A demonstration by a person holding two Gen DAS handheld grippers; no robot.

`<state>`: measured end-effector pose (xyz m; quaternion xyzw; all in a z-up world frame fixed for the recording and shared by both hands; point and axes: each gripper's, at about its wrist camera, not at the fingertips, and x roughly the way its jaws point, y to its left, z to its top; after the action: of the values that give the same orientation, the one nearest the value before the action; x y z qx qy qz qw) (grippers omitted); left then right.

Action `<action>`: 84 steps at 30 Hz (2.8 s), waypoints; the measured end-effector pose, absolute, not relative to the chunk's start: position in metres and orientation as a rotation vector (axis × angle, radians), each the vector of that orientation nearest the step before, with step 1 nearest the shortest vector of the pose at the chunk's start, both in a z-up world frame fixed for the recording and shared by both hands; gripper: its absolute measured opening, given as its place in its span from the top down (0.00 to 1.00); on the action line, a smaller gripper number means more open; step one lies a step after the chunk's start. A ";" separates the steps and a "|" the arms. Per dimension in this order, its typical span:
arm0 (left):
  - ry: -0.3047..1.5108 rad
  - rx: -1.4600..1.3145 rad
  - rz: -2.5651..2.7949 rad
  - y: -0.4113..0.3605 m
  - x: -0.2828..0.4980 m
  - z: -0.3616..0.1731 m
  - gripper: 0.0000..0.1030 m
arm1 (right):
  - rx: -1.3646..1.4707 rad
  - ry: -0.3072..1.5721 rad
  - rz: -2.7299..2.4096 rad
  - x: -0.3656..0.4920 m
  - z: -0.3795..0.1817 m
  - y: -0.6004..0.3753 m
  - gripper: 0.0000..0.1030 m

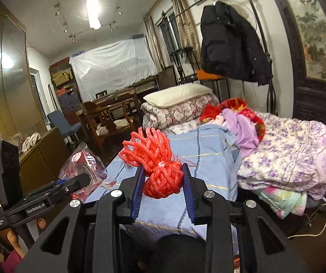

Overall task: Collect trash
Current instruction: 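Carry the bag and red net to the red wastebasket and open both tools, then move both open tools back over the remaining trash on the bed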

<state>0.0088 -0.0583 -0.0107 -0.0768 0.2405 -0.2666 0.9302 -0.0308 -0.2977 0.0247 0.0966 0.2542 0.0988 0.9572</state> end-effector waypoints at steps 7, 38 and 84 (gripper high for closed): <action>0.470 -0.086 -0.617 -0.092 -0.029 0.001 0.62 | 0.179 0.493 0.165 -0.076 0.038 -0.326 0.68; 0.844 0.170 -0.856 -0.283 0.018 -0.117 0.62 | 0.480 1.014 -0.088 -0.081 -0.185 -0.502 0.62; 0.976 0.373 -0.856 -0.355 0.021 -0.173 0.24 | 0.646 0.843 -0.071 -0.110 -0.171 -0.545 0.39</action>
<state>0.0213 -0.3549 -0.1727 0.1728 0.4516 -0.3963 0.7805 -0.1096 -0.5453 -0.1715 0.3082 0.4018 -0.0339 0.8616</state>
